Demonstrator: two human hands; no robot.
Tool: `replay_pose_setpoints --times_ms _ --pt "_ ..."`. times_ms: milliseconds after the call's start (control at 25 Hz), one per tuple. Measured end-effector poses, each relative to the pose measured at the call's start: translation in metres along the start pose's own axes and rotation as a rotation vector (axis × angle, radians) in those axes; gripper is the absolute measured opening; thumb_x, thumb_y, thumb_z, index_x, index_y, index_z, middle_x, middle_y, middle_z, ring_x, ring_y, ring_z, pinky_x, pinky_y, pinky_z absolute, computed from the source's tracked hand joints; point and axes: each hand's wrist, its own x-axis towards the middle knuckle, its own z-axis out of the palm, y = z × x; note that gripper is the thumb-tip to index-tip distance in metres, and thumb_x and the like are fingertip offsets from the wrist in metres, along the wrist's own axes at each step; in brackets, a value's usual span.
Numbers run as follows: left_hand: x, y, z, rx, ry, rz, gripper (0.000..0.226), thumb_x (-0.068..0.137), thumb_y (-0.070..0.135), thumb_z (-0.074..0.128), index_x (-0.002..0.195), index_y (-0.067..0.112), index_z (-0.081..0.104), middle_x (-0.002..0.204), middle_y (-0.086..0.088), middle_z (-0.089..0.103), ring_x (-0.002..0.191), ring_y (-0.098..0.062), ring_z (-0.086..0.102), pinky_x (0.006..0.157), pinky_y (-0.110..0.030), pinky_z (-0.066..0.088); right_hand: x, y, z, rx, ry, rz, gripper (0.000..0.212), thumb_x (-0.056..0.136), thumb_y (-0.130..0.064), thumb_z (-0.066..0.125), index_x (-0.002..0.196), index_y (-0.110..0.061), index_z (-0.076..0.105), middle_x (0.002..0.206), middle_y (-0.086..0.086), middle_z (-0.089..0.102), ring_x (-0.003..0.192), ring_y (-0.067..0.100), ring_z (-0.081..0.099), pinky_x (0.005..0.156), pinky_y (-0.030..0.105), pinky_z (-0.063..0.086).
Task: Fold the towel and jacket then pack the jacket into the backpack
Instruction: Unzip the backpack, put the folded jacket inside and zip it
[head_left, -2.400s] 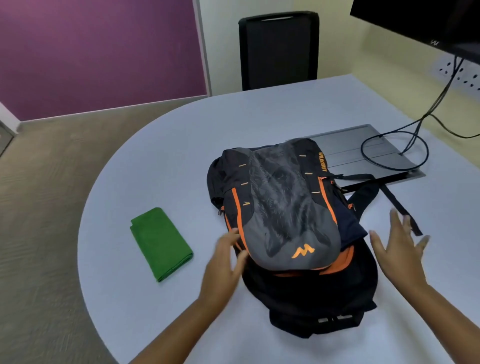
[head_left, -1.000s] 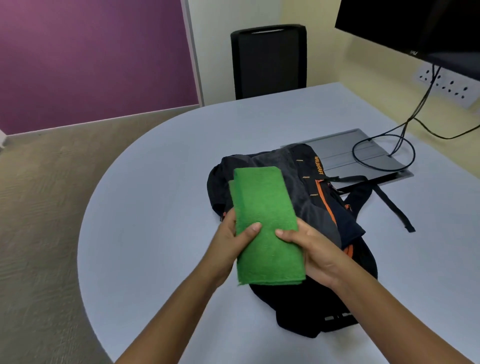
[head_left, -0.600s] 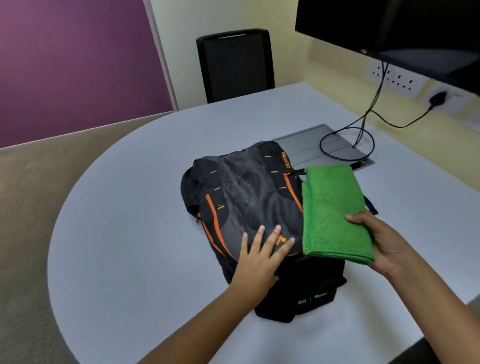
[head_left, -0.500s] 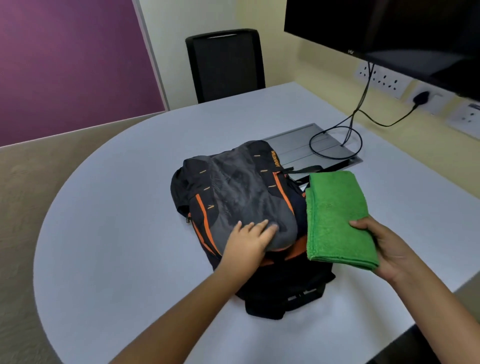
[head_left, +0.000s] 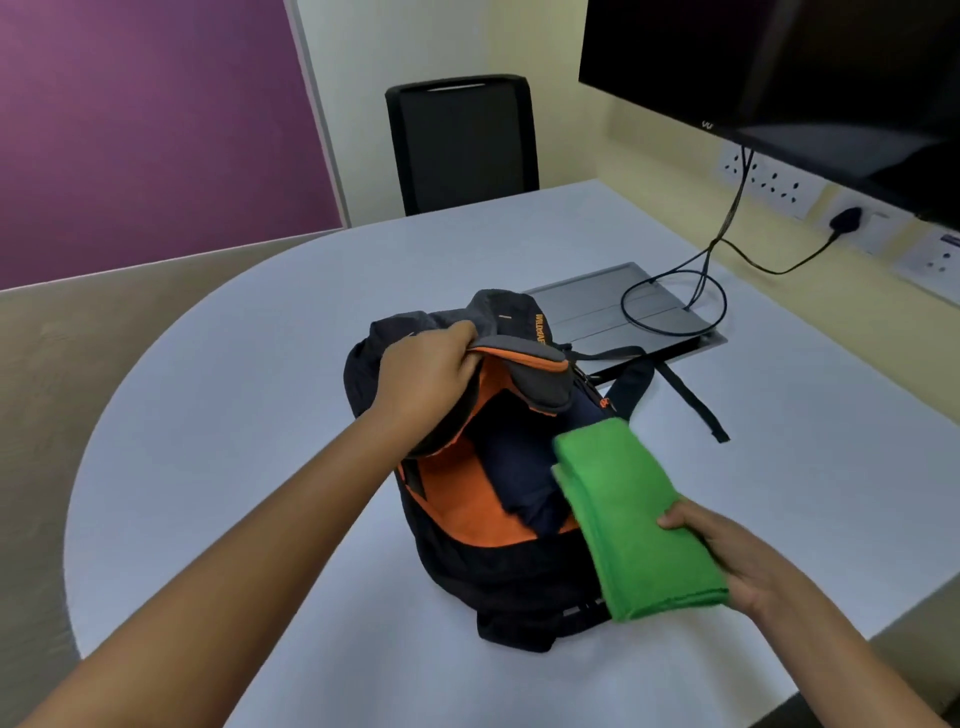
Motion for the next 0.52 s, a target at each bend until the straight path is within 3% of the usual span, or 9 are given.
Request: replay_pose_setpoints --times_ms 160,280,360,440,480,520 --pt "0.016 0.007 -0.019 0.075 0.075 0.125 0.021 0.095 0.025 0.044 0.096 0.009 0.058 0.083 -0.010 0.064 0.076 -0.034 0.059 0.057 -0.032 0.028 0.033 0.001 0.050 -0.258 -0.136 0.033 0.061 0.052 -0.004 0.064 0.113 -0.009 0.061 0.097 0.016 0.070 0.079 0.025 0.067 0.067 0.031 0.056" --pt "0.025 0.003 -0.024 0.075 0.114 0.173 0.018 0.093 0.021 0.048 0.090 0.006 0.058 0.077 -0.011 0.062 0.069 -0.034 0.058 0.054 -0.030 0.025 0.077 -0.002 0.093 -0.538 -0.102 -0.043 0.051 0.071 -0.007 0.063 0.121 -0.009 0.057 0.097 0.011 0.069 0.083 0.022 0.065 0.069 0.028 0.053" --pt "0.026 -0.002 -0.024 0.059 0.134 0.204 0.016 0.090 0.018 0.052 0.084 0.006 0.059 0.069 -0.011 0.061 0.060 -0.034 0.057 0.048 -0.027 0.023 0.105 0.006 0.112 -0.963 0.127 -0.326 0.056 0.081 -0.016 0.068 0.133 -0.013 0.049 0.107 0.008 0.062 0.091 0.022 0.062 0.075 0.028 0.050" --pt "0.024 -0.006 -0.021 0.075 0.170 0.239 0.017 0.084 0.020 0.050 0.076 0.009 0.061 0.060 -0.006 0.059 0.050 -0.030 0.056 0.043 -0.020 0.014 0.124 0.024 0.123 -1.525 0.398 -0.810 0.060 0.071 -0.026 0.078 0.127 -0.018 0.056 0.113 0.007 0.057 0.097 0.025 0.059 0.078 0.035 0.053" --pt "0.022 -0.006 -0.020 0.083 0.183 0.259 0.019 0.082 0.023 0.048 0.072 0.012 0.061 0.056 -0.002 0.057 0.045 -0.025 0.054 0.042 -0.017 0.012 0.127 0.034 0.129 -1.720 0.392 -1.005 0.062 0.062 -0.033 0.084 0.119 -0.022 0.062 0.111 0.005 0.060 0.095 0.025 0.061 0.078 0.038 0.055" --pt "0.021 -0.006 -0.017 0.076 0.193 0.281 0.021 0.080 0.025 0.046 0.069 0.014 0.060 0.054 0.001 0.056 0.042 -0.022 0.053 0.041 -0.016 0.011 0.129 0.044 0.135 -1.908 0.292 -1.084 0.066 0.054 -0.043 0.085 0.115 -0.026 0.065 0.111 0.003 0.062 0.098 0.026 0.062 0.084 0.042 0.054"
